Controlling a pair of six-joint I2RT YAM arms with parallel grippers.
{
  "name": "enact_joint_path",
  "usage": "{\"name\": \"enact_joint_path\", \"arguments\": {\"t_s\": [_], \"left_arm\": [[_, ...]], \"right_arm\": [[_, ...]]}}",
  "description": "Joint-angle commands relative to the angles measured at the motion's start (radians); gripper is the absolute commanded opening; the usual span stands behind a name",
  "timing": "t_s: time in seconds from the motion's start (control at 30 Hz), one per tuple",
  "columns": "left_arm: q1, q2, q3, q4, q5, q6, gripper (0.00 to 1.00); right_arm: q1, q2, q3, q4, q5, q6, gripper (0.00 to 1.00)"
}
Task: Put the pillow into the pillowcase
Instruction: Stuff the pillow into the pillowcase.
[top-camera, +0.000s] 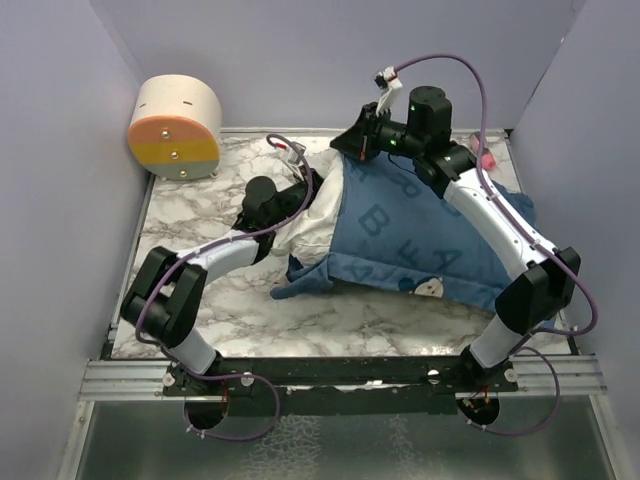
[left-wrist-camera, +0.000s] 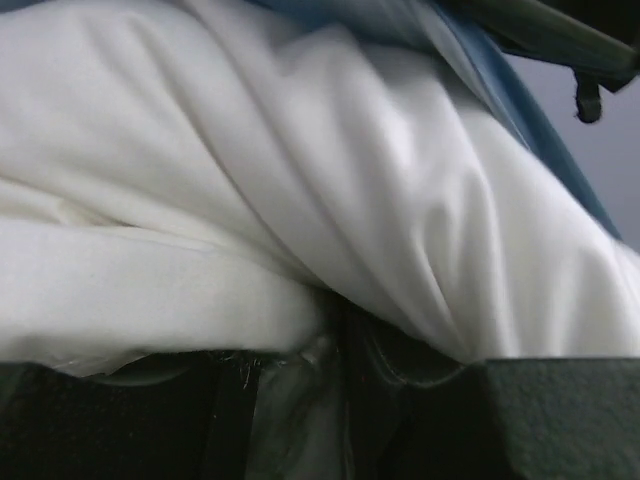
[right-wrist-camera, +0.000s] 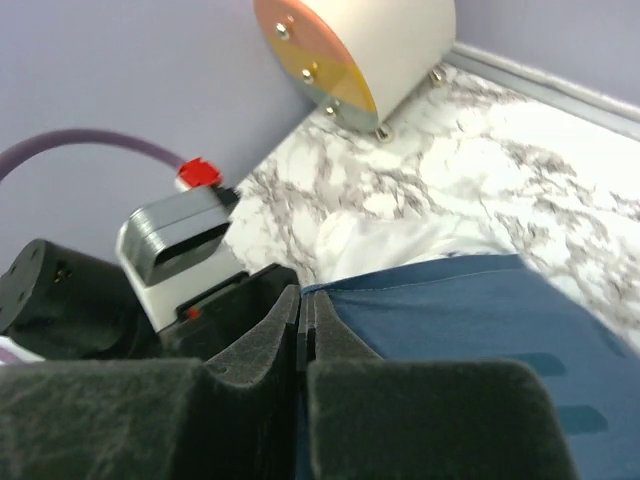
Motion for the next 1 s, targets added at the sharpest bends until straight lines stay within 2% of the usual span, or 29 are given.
{"name": "enact_joint_path", "arguments": {"t_s": [0.0,0.13,0.27,0.33,0.43,0.47,0.53,0.57,0.63,0.7,0.77,0.83,0.97], "left_arm": [[-0.107,-0.140,-0.017,0.063,0.117,0.107,0.38],[-0.061,-0.091,-0.088,0.097,0.089,0.100,0.39],[0.010,0.010,-0.186,0.266,0.072,0.034,0.38],[0.011,0.033,-0.233,0.292,0.045,0.058,0.40],[0.007,0.053,-0.275,0.316,0.041,0.071,0.44],[0.004,0.054,-0.288,0.327,0.044,0.067,0.47],[-0.001,0.029,-0.316,0.307,0.040,0.078,0.51],[-0.002,-0.007,-0.337,0.263,0.022,0.101,0.53],[-0.002,-0.119,-0.390,0.117,-0.064,0.173,0.71],[-0.002,-0.262,-0.438,-0.107,-0.194,0.253,0.86],[0.003,-0.406,-0.444,-0.347,-0.309,0.292,0.96],[0.022,-0.519,-0.437,-0.527,-0.349,0.292,0.99],[0.044,-0.689,-0.404,-0.796,-0.348,0.287,0.97]], "right_arm": [[0.044,0.067,0.076,0.206,-0.111,0.059,0.01],[0.147,-0.016,-0.175,0.294,-0.065,0.040,0.01],[0.175,-0.157,-0.516,0.438,-0.046,0.070,0.01],[0.175,-0.236,-0.652,0.456,-0.034,0.046,0.01],[0.175,-0.337,-0.756,0.387,-0.067,-0.034,0.04],[0.175,-0.372,-0.766,0.351,-0.071,-0.062,0.07],[0.175,-0.447,-0.780,0.284,-0.067,-0.112,0.27],[0.175,-0.489,-0.781,0.253,-0.051,-0.135,0.35],[0.175,-0.564,-0.778,0.210,-0.011,-0.157,0.52],[0.175,-0.625,-0.766,0.178,0.004,-0.176,0.67],[0.175,-0.668,-0.751,0.164,0.003,-0.188,0.78],[0.174,-0.686,-0.721,0.144,-0.008,-0.209,0.83],[0.176,-0.673,-0.631,0.039,0.006,-0.286,0.83]]}}
